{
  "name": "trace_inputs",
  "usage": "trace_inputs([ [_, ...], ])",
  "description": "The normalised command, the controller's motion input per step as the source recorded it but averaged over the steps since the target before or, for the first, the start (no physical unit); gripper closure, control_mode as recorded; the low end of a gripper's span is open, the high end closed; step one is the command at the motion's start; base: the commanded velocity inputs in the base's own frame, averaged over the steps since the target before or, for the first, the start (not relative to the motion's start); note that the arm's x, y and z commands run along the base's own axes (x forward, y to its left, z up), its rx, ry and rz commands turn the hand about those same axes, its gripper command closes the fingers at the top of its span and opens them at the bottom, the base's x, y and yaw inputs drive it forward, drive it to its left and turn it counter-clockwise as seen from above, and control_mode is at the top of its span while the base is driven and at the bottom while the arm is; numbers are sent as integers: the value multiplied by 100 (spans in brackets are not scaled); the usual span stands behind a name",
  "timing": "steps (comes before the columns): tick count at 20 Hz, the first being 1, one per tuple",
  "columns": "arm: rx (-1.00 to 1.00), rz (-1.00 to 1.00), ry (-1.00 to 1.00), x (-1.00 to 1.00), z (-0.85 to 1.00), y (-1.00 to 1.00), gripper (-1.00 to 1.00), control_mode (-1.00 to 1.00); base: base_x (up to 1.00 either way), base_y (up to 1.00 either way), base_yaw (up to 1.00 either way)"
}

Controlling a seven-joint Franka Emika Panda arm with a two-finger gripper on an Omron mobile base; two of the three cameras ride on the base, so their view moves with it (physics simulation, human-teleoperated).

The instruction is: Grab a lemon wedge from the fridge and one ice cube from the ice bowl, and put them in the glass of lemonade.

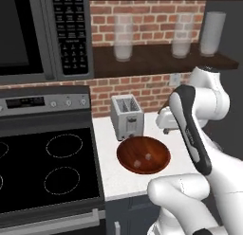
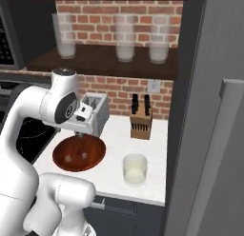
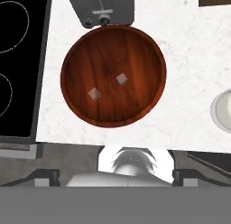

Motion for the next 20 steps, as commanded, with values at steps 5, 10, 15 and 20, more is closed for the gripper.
trace_inputs([
  [5, 0, -1, 12, 36, -57, 14, -100, -100, 20, 0, 0],
  [10, 0, -3, 4, 54, -100, 61, -100, -100, 0, 0, 0],
  [15, -1, 0, 0, 55, -75, 67, -100, -100, 0, 0, 0],
  [20, -5, 0, 1, 11, -10, 12, -100, -100, 0, 0, 0],
])
